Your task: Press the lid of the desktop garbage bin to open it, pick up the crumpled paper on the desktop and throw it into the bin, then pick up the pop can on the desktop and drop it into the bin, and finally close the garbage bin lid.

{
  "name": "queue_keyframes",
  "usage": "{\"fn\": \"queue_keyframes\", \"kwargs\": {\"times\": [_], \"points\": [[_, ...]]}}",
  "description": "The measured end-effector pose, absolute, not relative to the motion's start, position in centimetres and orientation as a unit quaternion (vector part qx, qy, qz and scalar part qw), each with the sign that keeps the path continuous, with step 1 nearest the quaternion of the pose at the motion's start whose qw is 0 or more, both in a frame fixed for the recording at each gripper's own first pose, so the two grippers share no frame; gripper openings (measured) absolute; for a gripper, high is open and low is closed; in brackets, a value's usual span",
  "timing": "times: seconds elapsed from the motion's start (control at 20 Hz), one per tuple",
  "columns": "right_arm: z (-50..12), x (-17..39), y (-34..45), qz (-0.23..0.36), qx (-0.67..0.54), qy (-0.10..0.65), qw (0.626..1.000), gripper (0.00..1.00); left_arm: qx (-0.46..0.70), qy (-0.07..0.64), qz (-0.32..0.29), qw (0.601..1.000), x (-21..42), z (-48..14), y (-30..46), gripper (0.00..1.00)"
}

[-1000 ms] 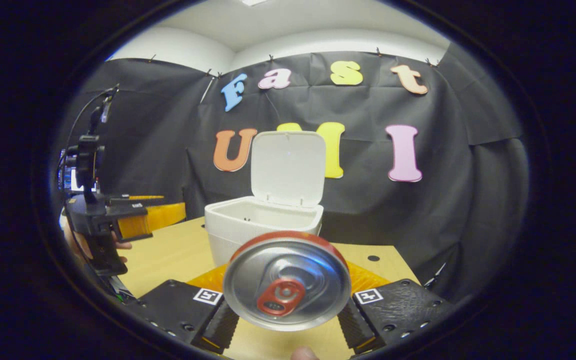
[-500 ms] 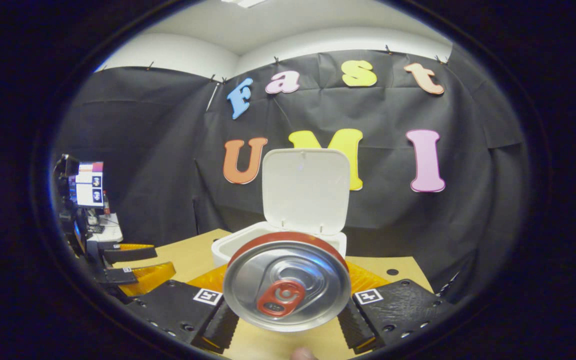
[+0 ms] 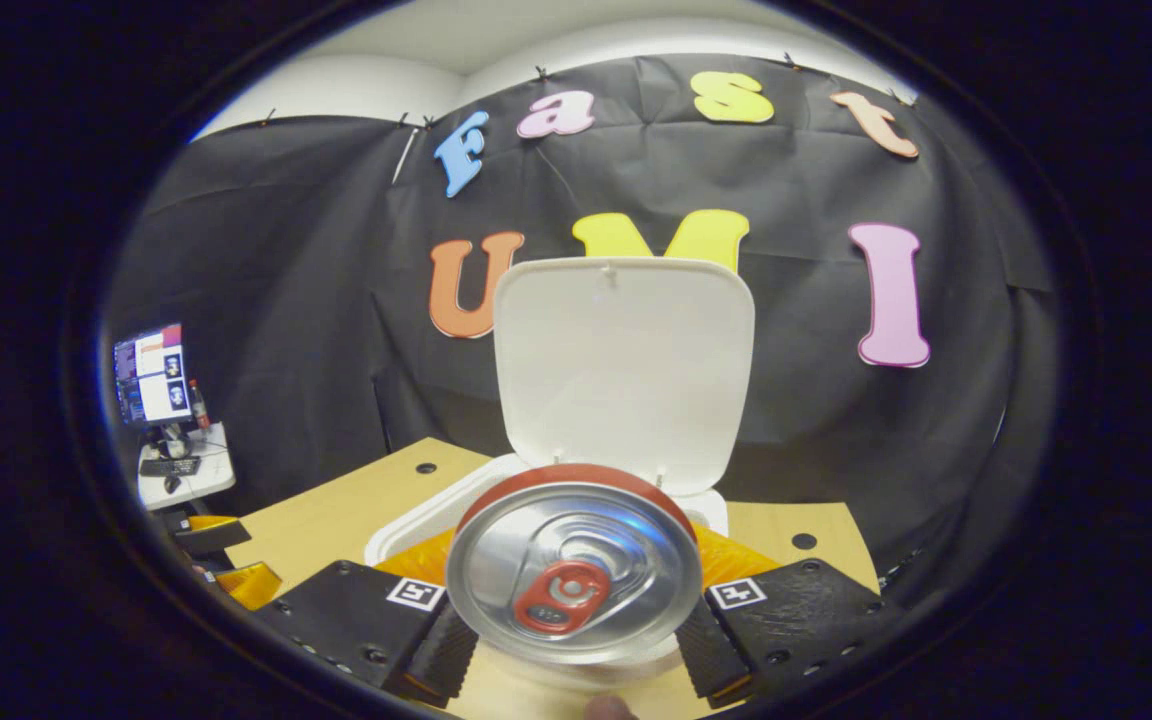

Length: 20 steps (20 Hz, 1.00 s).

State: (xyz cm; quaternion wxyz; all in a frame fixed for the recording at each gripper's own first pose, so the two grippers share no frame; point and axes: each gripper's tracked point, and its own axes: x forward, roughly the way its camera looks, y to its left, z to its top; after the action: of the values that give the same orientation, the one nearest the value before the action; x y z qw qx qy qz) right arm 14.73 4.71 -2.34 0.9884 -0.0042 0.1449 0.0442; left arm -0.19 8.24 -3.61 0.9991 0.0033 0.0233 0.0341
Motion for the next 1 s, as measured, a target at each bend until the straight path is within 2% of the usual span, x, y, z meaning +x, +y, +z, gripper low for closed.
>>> {"fn": "queue_keyframes", "kwargs": {"times": [0.3,0.6,0.75,0.8,0.95,1.0], "points": [[-3.6,16.5,4.4,0.024,-0.019,0.178,0.984,0.80,0.006,0.024,0.034,0.999,-0.3,-3.9,8.7,0.98],[-1.4,17.5,4.0,0.002,-0.019,0.145,0.989,0.87,0.007,0.028,0.034,0.999,-0.2,-4.1,9.0,0.98],[2.0,17.0,4.8,0.009,-0.014,0.086,0.996,0.87,0.007,0.026,0.034,0.999,-0.1,-4.2,9.1,0.98],[3.6,16.8,4.6,0.003,-0.021,0.056,0.998,0.92,0.008,0.026,0.034,0.999,-0.1,-4.2,9.2,0.98],[8.2,16.0,4.7,-0.013,-0.033,-0.028,0.999,0.87,0.007,0.026,0.032,0.999,0.1,-4.2,9.0,0.98],[9.2,15.7,4.9,-0.014,-0.029,-0.049,0.998,0.92,0.007,0.026,0.032,0.999,0.1,-4.2,9.0,0.98]]}}
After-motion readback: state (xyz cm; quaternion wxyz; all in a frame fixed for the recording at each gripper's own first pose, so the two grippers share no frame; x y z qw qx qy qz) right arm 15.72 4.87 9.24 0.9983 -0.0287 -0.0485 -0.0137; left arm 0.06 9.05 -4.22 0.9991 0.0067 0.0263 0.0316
